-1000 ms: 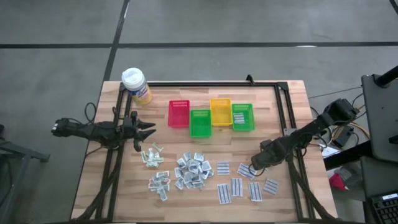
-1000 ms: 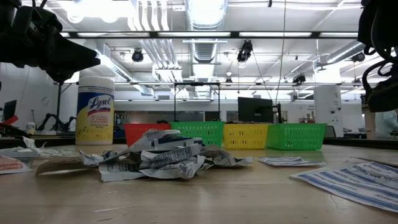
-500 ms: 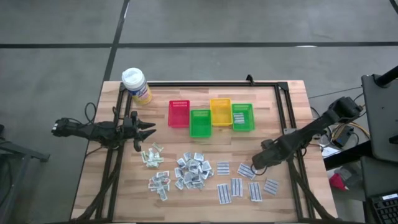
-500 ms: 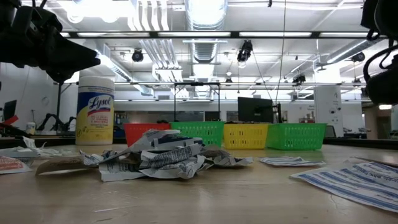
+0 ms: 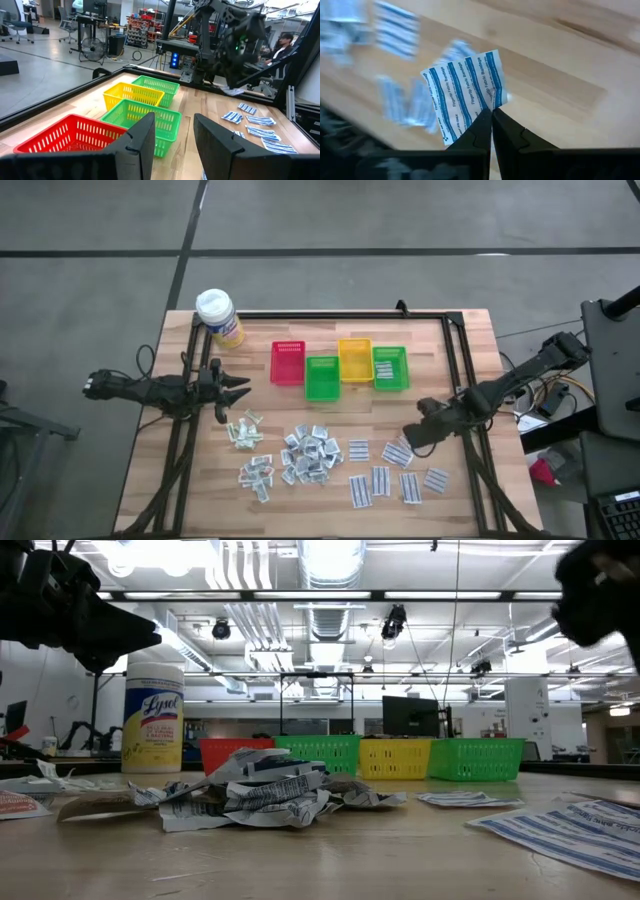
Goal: Pick & Place First Aid Supplies
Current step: Put the blue bandage into the right green basket
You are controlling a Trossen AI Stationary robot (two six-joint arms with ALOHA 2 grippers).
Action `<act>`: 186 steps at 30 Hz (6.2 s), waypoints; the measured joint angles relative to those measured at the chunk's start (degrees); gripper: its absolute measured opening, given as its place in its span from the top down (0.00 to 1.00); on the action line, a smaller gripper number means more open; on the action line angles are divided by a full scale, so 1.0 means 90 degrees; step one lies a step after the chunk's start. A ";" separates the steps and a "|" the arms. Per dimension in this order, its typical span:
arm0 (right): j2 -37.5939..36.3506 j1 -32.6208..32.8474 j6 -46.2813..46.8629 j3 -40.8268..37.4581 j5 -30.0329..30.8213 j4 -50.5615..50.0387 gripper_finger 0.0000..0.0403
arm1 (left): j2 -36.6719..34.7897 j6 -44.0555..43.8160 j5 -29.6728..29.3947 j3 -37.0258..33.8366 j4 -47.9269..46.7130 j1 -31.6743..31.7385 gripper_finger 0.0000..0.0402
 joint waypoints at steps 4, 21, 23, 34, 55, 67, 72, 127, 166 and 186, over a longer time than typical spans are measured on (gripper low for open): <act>-0.0281 0.0000 -0.0526 0.0216 0.0780 0.0365 0.98 | 0.0000 0.0000 0.0000 0.0002 0.0000 -0.0002 0.67; -0.0645 -0.0005 -0.2570 0.0282 0.3731 0.2287 0.98 | 0.0000 0.0000 0.0000 0.0002 0.0000 0.0000 0.67; -0.0645 -0.0005 -0.2629 0.0282 0.4107 0.2289 0.98 | 0.0000 0.0000 0.0000 0.0002 0.0000 -0.0002 0.67; -0.0645 -0.0005 -0.2978 0.0282 0.6095 0.2249 0.98 | -0.0002 0.0000 0.0000 0.0002 0.0000 -0.0002 0.67; -0.0633 -0.1906 -0.3788 0.0280 0.5700 0.2194 0.98 | 0.0000 0.0000 0.0000 0.0002 -0.0001 -0.0001 0.67; -0.0633 -0.3380 -0.3367 0.0282 0.4013 0.0931 0.98 | 0.0000 0.0000 0.0000 0.0002 -0.0002 -0.0002 0.67; -0.0633 -0.3674 -0.3195 0.0282 0.3544 0.0647 0.98 | 0.0000 0.0000 0.0000 0.0002 -0.0002 -0.0001 0.67; 0.2274 -0.5384 -0.3953 0.0284 0.1135 0.1228 0.98 | 0.0000 0.0004 0.0000 0.0002 -0.0002 -0.0002 0.67; 0.2274 -0.5377 -0.4136 0.0284 0.1086 0.1293 0.83 | 0.0000 0.0000 0.0000 0.0002 -0.0002 0.0000 0.67; 0.1791 -0.5382 -0.4087 0.0284 0.1094 0.1373 0.73 | 0.0000 0.0002 0.0002 0.0002 -0.0005 0.0000 0.67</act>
